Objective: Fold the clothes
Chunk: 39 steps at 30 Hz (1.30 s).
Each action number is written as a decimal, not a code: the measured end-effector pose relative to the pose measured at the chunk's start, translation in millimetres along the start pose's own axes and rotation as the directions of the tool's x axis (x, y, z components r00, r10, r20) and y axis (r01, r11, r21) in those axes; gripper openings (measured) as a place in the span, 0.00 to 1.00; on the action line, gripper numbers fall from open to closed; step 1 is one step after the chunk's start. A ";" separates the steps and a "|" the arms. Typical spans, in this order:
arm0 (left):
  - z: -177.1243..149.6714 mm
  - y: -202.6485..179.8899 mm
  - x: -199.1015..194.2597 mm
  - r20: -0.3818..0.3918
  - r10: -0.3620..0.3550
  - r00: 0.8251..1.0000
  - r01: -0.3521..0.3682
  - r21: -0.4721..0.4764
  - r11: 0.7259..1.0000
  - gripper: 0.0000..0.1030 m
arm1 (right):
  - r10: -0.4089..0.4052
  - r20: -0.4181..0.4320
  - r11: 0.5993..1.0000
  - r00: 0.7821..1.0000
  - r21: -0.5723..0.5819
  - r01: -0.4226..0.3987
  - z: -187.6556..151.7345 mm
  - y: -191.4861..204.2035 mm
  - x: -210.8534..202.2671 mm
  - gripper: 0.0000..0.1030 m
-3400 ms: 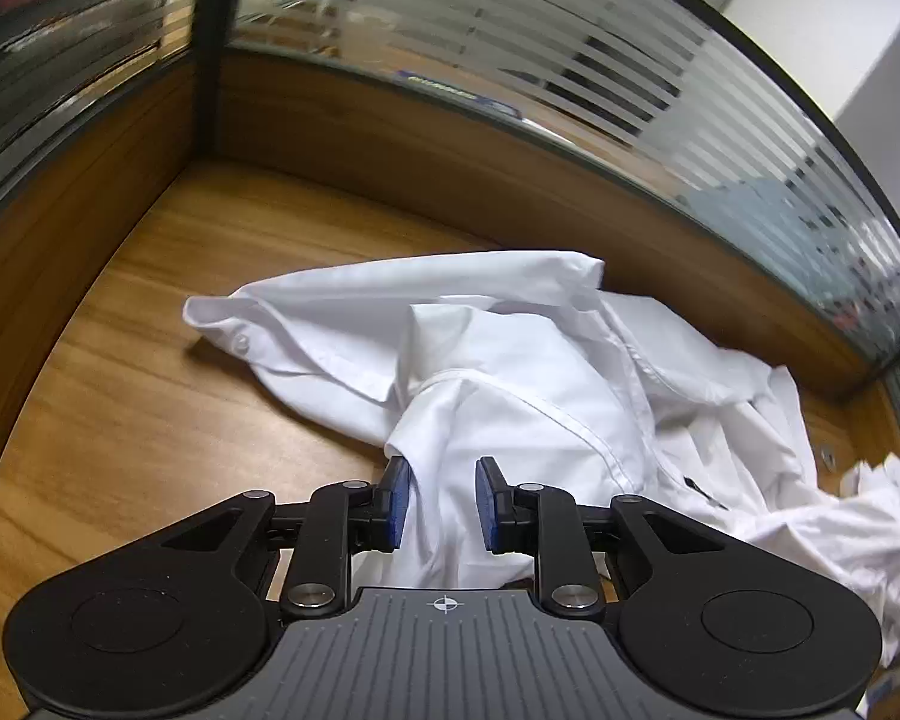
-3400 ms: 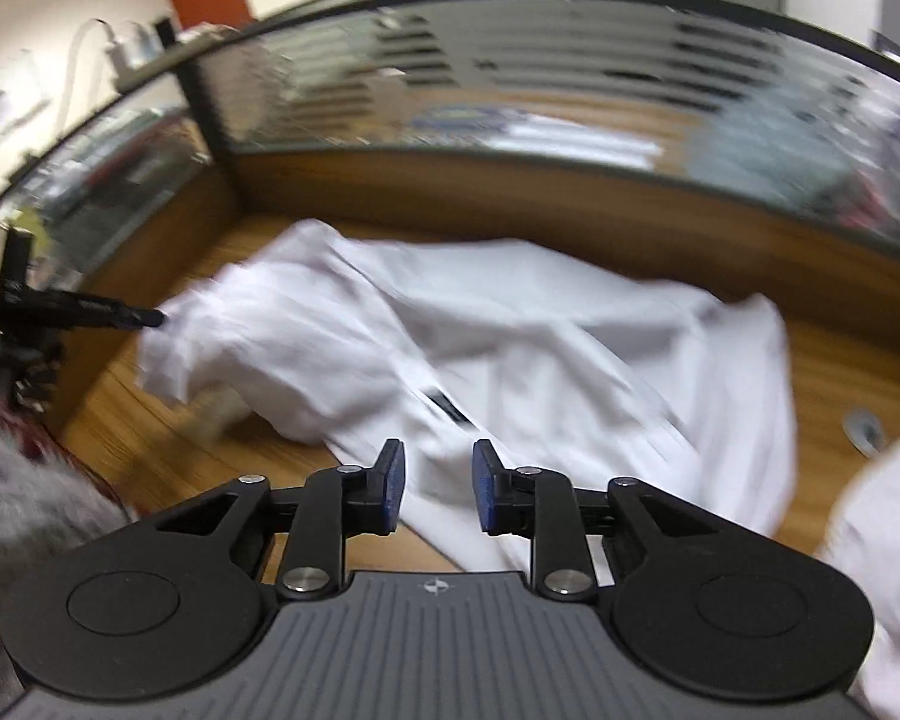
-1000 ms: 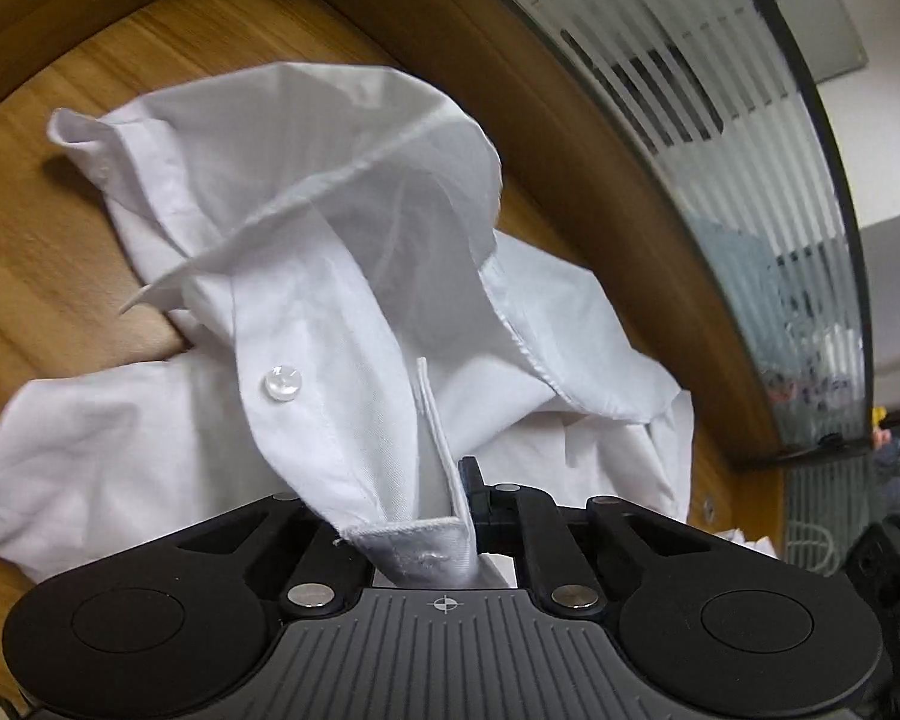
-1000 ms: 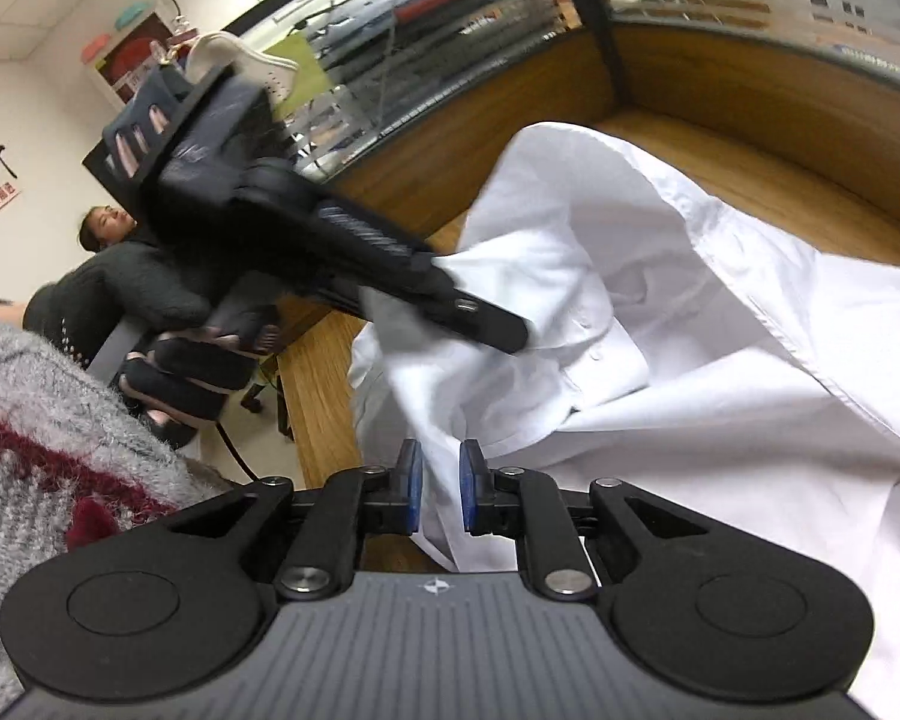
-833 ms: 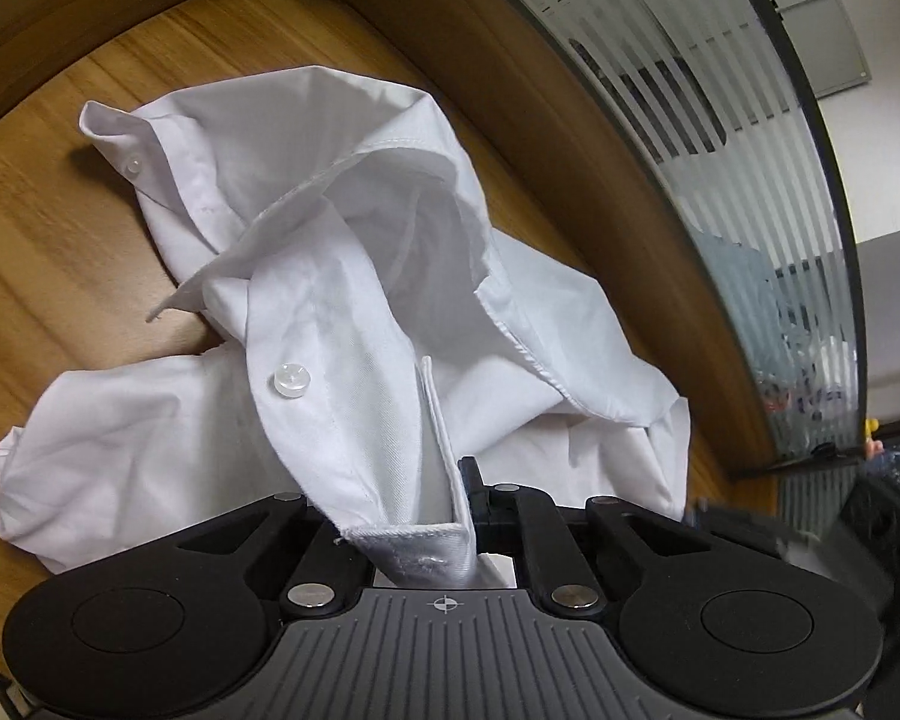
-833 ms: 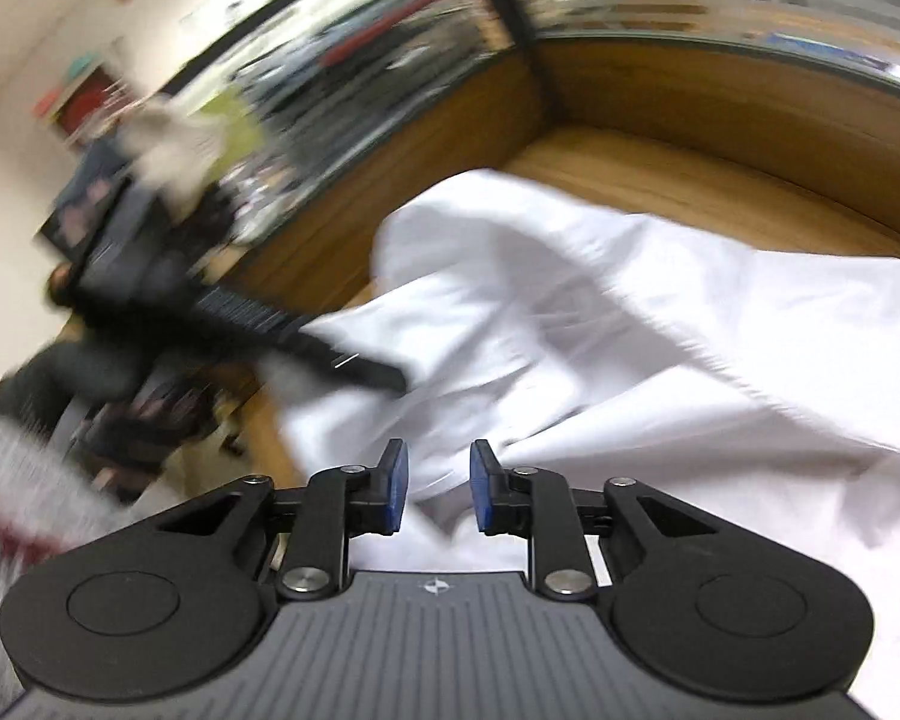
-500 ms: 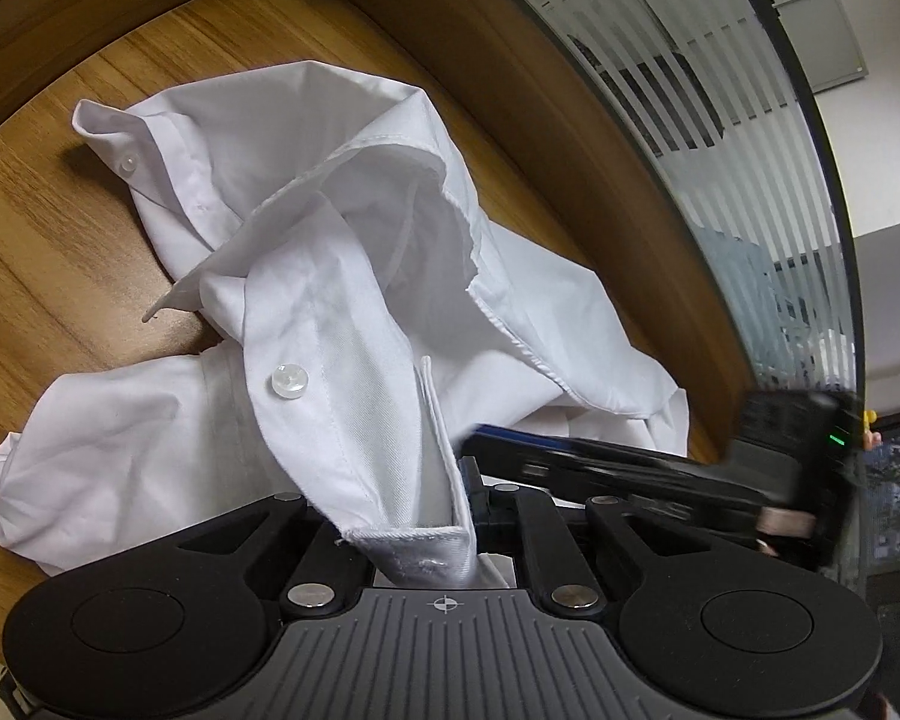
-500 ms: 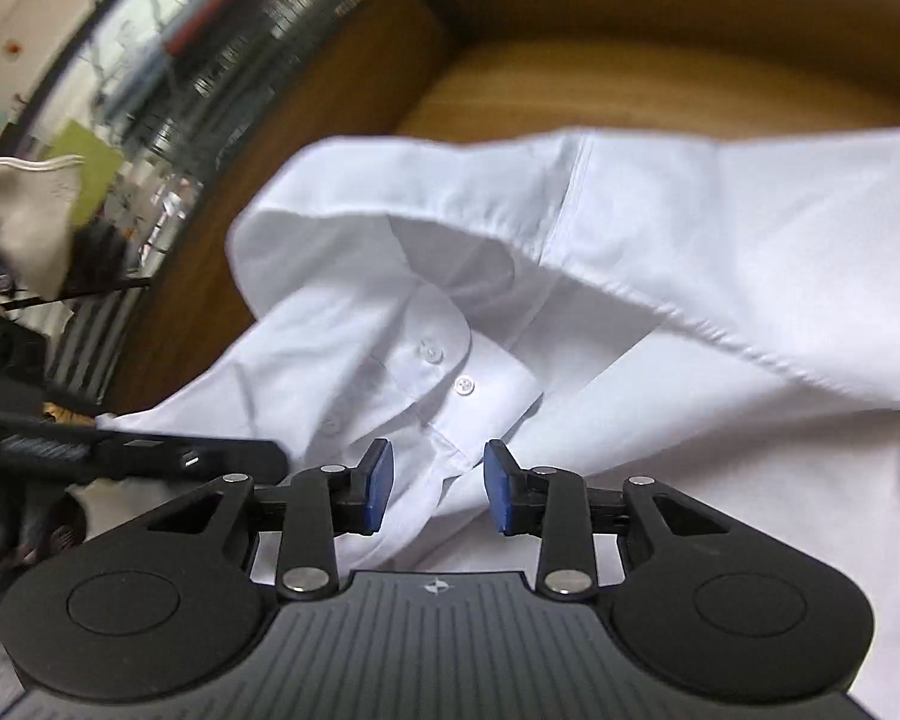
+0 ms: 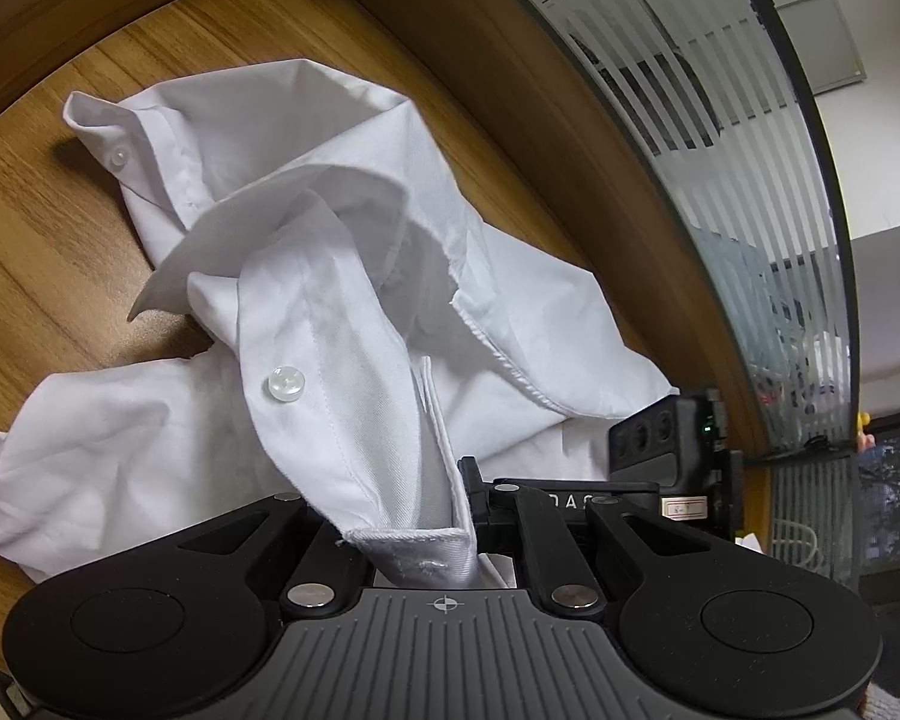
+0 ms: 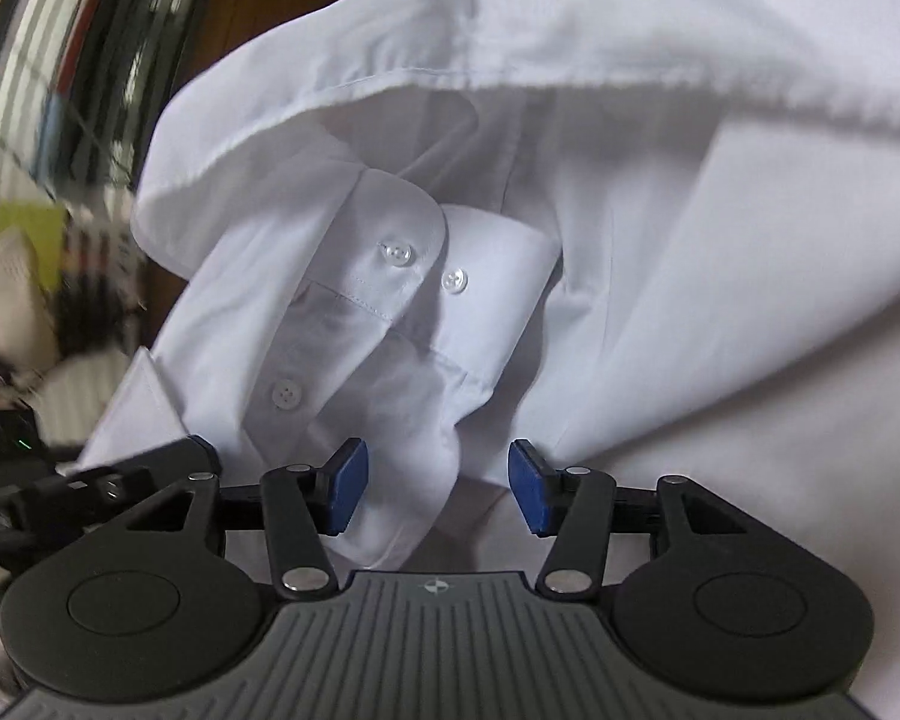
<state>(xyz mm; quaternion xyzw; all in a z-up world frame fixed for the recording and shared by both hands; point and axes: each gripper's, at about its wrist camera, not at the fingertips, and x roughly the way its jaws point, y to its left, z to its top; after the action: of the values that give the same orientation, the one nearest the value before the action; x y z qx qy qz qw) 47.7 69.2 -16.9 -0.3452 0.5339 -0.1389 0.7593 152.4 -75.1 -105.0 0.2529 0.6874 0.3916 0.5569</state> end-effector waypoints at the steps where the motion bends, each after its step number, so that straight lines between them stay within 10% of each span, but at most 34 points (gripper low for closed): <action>1: 0.4 -1.1 1.0 -0.001 0.000 1.000 0.000 0.001 1.000 0.10 | 0.030 -0.001 0.999 1.000 0.036 -0.030 -1.0 -4.9 0.5 0.57; 6: 1.9 -4.9 3.6 0.001 0.002 1.000 -0.002 0.006 1.000 0.10 | 0.166 0.004 0.968 0.986 0.190 -0.164 -9.9 -25.1 4.5 0.54; 9: 1.7 -4.1 3.0 0.005 0.004 1.000 -0.004 0.004 1.000 0.10 | 0.225 0.034 0.949 0.974 0.218 -0.227 -17.3 -26.3 4.8 0.02; 13: 2.8 -5.5 -0.6 0.021 0.002 1.000 -0.002 0.004 1.000 0.10 | 0.232 0.172 0.944 0.958 0.197 -0.264 -22.2 -16.9 -21.4 0.01; 18: 6.5 -5.9 -6.5 0.045 0.008 0.999 -0.009 0.016 1.000 0.10 | 0.246 0.400 0.918 0.883 0.195 -0.344 -18.5 -12.2 -76.7 0.01; 24: 11.5 -7.6 -7.0 0.071 0.043 0.997 -0.046 0.041 0.998 0.09 | 0.202 0.662 0.895 0.722 0.174 -0.410 -31.6 -21.9 -175.7 0.01; 31: 13.3 -7.4 -8.8 0.092 0.087 0.992 -0.095 0.078 0.992 0.08 | 0.128 0.904 0.855 0.409 0.108 -0.507 -69.8 -45.6 -270.3 0.01; 39: 14.9 16.7 -13.4 0.103 0.188 0.977 -0.192 0.025 0.981 0.06 | -0.029 0.984 0.867 0.174 0.111 -0.486 -109.1 -64.1 -346.1 0.01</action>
<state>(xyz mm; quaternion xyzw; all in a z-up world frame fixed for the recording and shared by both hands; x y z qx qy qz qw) 53.3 94.6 -15.7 -0.2861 0.5230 -0.0574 0.8008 140.1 -410.7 46.7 0.6522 0.2015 0.0756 0.7269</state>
